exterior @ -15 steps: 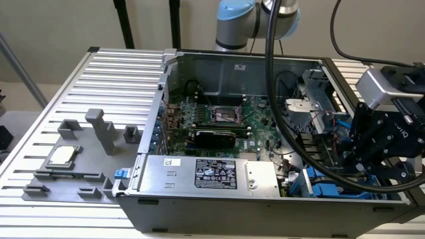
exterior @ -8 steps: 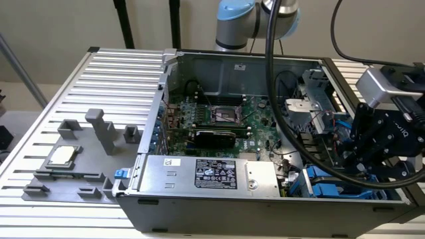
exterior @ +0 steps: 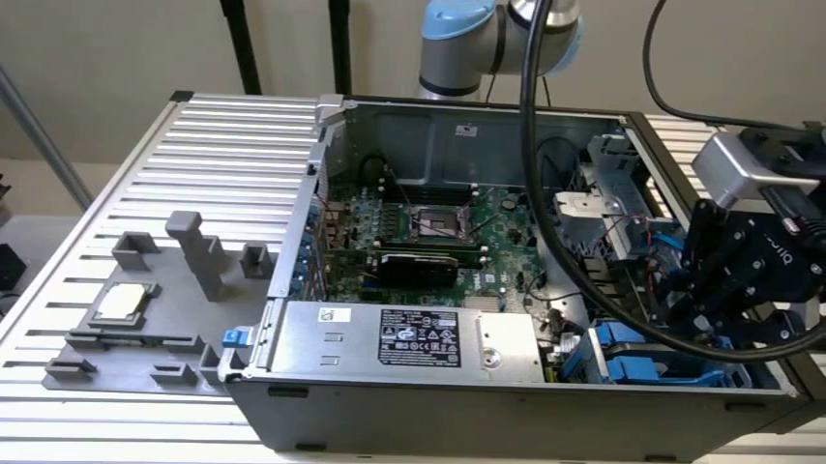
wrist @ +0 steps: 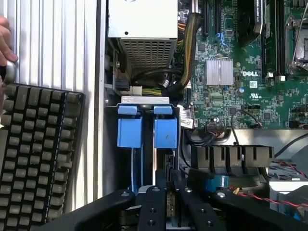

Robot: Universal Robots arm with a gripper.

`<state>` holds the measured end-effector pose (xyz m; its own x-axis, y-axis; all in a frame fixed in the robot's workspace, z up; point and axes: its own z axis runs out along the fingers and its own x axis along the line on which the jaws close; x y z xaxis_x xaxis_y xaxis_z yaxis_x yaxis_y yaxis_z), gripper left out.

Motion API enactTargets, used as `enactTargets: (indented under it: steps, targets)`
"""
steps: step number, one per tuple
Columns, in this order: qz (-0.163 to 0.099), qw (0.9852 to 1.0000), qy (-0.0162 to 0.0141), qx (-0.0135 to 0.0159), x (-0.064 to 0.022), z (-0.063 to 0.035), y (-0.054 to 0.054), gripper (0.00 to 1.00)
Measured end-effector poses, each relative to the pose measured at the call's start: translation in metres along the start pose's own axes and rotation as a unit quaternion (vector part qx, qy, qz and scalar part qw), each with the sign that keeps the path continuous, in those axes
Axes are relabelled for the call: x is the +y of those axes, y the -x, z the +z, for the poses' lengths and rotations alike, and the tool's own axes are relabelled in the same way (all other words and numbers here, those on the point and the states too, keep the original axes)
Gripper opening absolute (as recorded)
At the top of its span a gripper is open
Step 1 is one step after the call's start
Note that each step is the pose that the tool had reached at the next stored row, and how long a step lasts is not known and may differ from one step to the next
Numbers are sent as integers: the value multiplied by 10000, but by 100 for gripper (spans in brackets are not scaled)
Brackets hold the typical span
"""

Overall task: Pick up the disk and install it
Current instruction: 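Insert the disk into the insertion slot, then insert the first disk wire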

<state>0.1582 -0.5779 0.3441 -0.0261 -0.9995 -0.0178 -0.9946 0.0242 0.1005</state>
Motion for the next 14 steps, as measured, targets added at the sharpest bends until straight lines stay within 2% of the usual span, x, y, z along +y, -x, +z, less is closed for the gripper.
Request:
enactTargets:
  steps: [10,14]
  targets:
    - [0,10000,0,11,-8,23,39,0]
    - [7,10000,-1,46,-26,22,43,0]
